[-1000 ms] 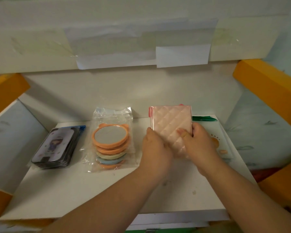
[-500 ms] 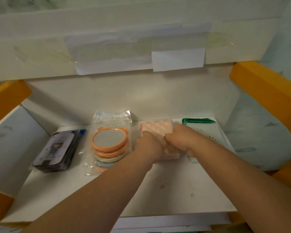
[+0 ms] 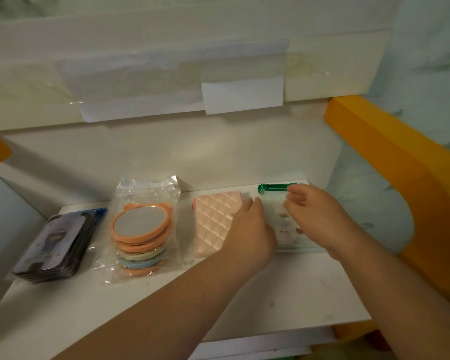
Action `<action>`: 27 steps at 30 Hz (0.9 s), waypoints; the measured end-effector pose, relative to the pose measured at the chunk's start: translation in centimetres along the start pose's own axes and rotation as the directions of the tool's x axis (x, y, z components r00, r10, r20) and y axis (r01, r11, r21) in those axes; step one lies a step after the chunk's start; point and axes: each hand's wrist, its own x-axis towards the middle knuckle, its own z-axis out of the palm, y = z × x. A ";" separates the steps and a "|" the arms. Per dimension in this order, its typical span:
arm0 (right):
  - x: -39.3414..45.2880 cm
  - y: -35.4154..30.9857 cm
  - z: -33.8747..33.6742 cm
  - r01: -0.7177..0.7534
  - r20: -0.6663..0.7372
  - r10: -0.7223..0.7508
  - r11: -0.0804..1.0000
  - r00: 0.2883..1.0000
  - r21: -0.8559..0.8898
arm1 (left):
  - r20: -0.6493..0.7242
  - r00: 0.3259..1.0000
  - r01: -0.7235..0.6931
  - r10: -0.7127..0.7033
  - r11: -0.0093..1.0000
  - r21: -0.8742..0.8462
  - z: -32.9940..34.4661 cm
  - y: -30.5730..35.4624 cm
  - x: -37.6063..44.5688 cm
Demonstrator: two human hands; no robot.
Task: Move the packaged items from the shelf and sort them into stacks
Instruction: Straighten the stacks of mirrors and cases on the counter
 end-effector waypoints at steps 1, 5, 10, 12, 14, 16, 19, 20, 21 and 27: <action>-0.1 1.1 -0.5 -0.021 -0.065 0.018 0.999 0.998 -0.038 | 0.031 0.999 0.011 -0.010 0.999 -0.046 0.4 0.6 -0.1; -0.5 4.1 -0.8 -0.098 -0.069 0.091 0.990 0.993 -0.103 | 0.181 0.969 0.212 -0.170 0.946 -0.245 1.8 2.5 -0.6; -0.5 5.2 -0.6 -0.127 -0.086 0.123 0.991 0.989 -0.045 | 0.216 0.907 0.421 -0.362 0.809 -0.410 2.5 4.3 0.5; -0.1 5.6 -1.1 -0.171 -0.084 0.175 0.984 0.981 0.049 | 0.219 0.883 0.469 -0.416 0.744 -0.476 2.5 4.1 1.4; 0.2 5.9 -1.2 -0.199 -0.075 0.208 0.973 0.975 0.114 | 0.243 0.856 0.513 -0.455 0.701 -0.495 2.6 3.9 2.4; 0.1 6.2 -0.9 -0.200 -0.101 0.208 0.976 0.973 0.084 | 0.271 0.831 0.552 -0.486 0.662 -0.507 2.6 4.0 2.9; -0.2 6.4 -0.2 -0.195 -0.139 0.200 0.980 0.970 0.048 | 0.315 0.812 0.578 -0.492 0.606 -0.546 2.8 4.3 3.4; -0.2 6.3 0.0 -0.192 -0.147 0.199 0.979 0.969 0.065 | 0.321 0.811 0.578 -0.488 0.589 -0.565 3.0 4.2 3.5; -0.3 6.2 0.1 -0.194 -0.156 0.205 0.977 0.966 0.085 | 0.329 0.813 0.575 -0.480 0.571 -0.586 3.0 4.2 3.5; -0.9 5.9 0.5 -0.186 -0.259 0.235 0.962 0.937 0.201 | 0.304 0.878 0.479 -0.370 0.652 -0.588 2.1 3.9 2.9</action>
